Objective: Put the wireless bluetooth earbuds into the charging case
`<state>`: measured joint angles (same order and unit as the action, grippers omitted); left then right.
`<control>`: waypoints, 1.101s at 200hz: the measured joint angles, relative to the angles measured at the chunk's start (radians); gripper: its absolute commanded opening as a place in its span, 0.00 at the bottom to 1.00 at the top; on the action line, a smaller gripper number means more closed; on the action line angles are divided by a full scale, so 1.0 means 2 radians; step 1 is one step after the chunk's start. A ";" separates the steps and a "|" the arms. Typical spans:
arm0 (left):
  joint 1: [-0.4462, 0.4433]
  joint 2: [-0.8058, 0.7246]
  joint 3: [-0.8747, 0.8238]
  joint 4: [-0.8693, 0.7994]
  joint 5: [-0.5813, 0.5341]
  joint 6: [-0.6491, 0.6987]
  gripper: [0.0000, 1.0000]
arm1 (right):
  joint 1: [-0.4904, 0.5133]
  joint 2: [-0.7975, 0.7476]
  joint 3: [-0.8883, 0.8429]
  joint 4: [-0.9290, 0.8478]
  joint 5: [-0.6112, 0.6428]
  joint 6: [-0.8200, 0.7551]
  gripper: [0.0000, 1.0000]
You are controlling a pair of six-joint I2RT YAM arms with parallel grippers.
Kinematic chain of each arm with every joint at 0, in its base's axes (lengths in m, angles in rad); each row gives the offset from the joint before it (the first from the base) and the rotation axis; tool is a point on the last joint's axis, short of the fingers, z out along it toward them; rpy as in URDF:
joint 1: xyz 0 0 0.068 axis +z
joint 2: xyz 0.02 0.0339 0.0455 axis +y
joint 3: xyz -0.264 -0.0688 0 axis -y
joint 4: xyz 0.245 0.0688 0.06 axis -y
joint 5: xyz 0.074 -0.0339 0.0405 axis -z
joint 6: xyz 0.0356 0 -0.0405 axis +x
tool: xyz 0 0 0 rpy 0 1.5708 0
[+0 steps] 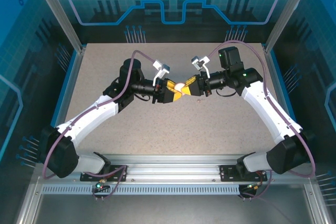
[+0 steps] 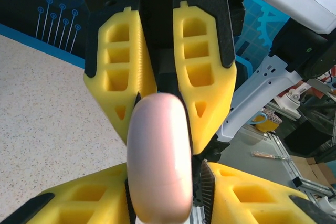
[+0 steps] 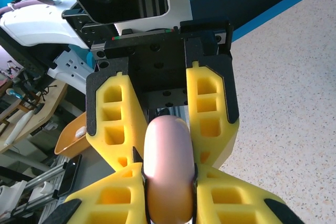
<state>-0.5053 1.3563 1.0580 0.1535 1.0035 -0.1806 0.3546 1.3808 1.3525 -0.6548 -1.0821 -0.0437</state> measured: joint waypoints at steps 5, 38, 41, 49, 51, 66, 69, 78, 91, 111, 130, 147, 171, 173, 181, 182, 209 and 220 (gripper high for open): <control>0.000 0.000 0.000 0.000 0.000 0.000 0.33 | 0.000 0.000 0.000 -0.001 0.000 -0.001 0.11; 0.000 0.000 0.000 -0.001 0.000 0.000 0.26 | 0.001 0.000 0.004 -0.009 -0.001 -0.008 0.11; 0.000 0.000 0.000 -0.002 0.000 0.000 0.26 | 0.001 0.000 0.005 -0.010 -0.001 -0.009 0.11; 0.000 0.000 0.001 -0.002 0.000 0.000 0.26 | 0.001 0.000 0.005 -0.011 0.000 -0.011 0.11; 0.000 0.000 0.001 -0.002 0.000 0.000 0.27 | 0.000 0.000 0.006 -0.012 0.000 -0.012 0.11; 0.000 0.000 0.001 -0.003 0.001 0.000 0.29 | 0.001 0.000 0.006 -0.014 0.000 -0.016 0.11; 0.000 0.000 0.001 -0.003 0.001 0.000 0.30 | 0.001 0.000 0.006 -0.015 0.000 -0.016 0.11; 0.000 0.000 0.001 -0.004 0.002 0.000 0.31 | 0.001 0.000 0.006 -0.017 0.000 -0.018 0.11; 0.000 0.000 0.001 -0.005 0.004 0.000 0.32 | 0.002 0.000 0.006 -0.019 0.000 -0.019 0.11; 0.000 0.000 0.001 -0.005 0.004 0.000 0.32 | 0.003 0.000 0.006 -0.022 0.000 -0.020 0.11; 0.000 0.000 0.001 -0.005 0.004 0.000 0.33 | 0.003 0.000 0.006 -0.023 0.000 -0.022 0.11; 0.000 0.000 0.001 -0.005 0.004 0.000 0.33 | 0.003 0.000 0.006 -0.025 0.000 -0.022 0.11; 0.000 0.000 0.001 -0.005 0.004 0.000 0.33 | 0.003 0.000 0.006 -0.027 0.000 -0.022 0.11; 0.000 0.000 0.001 -0.005 0.004 0.000 0.33 | 0.003 0.000 0.006 -0.027 0.000 -0.022 0.11; 0.000 0.000 0.001 -0.005 0.005 0.000 0.32 | 0.004 0.000 0.006 -0.028 0.000 -0.023 0.11; 0.000 0.000 0.001 -0.005 0.005 0.000 0.32 | 0.004 0.001 0.006 -0.028 0.000 -0.023 0.11; 0.000 0.000 0.001 -0.006 0.010 0.000 0.29 | 0.006 0.001 0.006 -0.029 0.000 -0.026 0.11; 0.000 0.000 0.001 -0.008 0.011 0.000 0.27 | 0.006 0.001 0.006 -0.031 0.000 -0.027 0.11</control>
<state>-0.5060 1.3563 1.0599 0.1383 1.0260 -0.1810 0.3668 1.3819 1.3636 -0.7158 -1.0813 -0.0982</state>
